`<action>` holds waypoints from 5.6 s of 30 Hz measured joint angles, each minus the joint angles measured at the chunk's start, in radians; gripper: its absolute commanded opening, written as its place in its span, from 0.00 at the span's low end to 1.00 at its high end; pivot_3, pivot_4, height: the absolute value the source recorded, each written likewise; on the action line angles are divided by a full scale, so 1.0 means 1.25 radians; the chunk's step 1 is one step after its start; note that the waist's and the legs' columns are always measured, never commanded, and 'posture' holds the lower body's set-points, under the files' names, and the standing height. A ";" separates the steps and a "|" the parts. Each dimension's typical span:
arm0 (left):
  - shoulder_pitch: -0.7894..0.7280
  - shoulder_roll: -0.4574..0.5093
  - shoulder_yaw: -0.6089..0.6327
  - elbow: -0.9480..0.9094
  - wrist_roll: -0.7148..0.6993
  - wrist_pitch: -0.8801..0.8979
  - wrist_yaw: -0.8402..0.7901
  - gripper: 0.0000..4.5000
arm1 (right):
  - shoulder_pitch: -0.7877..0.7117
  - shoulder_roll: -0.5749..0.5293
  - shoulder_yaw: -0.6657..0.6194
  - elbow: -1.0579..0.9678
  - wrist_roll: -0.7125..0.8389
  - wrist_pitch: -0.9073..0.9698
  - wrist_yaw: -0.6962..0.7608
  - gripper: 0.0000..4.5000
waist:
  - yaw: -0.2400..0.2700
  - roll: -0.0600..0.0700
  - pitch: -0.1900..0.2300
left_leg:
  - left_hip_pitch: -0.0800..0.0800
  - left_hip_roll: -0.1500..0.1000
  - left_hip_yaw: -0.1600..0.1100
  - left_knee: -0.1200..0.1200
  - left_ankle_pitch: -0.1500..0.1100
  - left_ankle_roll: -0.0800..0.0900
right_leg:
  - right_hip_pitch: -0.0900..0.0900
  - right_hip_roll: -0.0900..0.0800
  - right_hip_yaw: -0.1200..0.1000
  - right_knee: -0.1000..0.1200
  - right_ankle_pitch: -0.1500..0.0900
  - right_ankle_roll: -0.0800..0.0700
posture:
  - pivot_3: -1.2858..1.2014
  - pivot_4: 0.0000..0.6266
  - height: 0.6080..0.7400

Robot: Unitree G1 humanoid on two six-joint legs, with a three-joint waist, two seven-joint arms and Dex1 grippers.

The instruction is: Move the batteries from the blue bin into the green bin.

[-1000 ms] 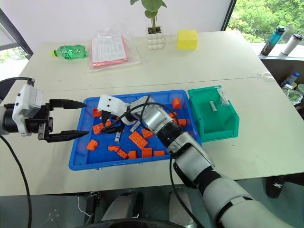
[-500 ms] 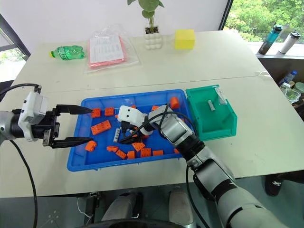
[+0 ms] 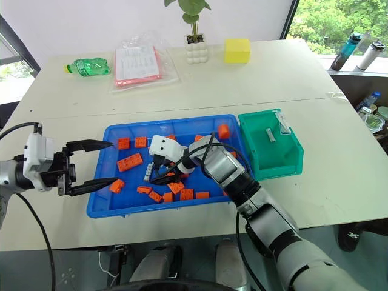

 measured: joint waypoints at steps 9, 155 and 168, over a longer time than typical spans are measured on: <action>-0.050 0.004 -0.002 -0.004 -0.020 0.051 0.028 1.00 | 0.024 0.025 0.005 -0.036 0.011 0.039 -0.035 0.88 | -0.002 0.000 0.000 | 0.000 0.000 0.000 0.000 0.000 0.000 | 0.000 0.000 0.000 0.000 0.000 0.000 | 0.52 0.24 0.90; -0.208 -0.034 -0.137 0.075 0.004 0.119 0.032 1.00 | -0.057 -0.311 -0.145 -0.210 0.225 0.121 -0.101 0.67 | 0.039 -0.002 0.001 | -0.012 -0.001 0.000 0.011 0.000 0.001 | -0.005 0.000 0.000 -0.001 0.000 0.000 | 0.52 0.24 0.90; -0.142 -0.018 -0.068 -0.018 -0.022 0.157 0.094 1.00 | -0.143 -0.189 0.027 0.143 0.009 -0.227 0.037 0.67 | 0.018 -0.002 0.001 | -0.012 -0.001 -0.001 0.011 0.000 0.001 | -0.006 0.000 -0.001 0.000 0.000 0.000 | 0.52 0.24 0.90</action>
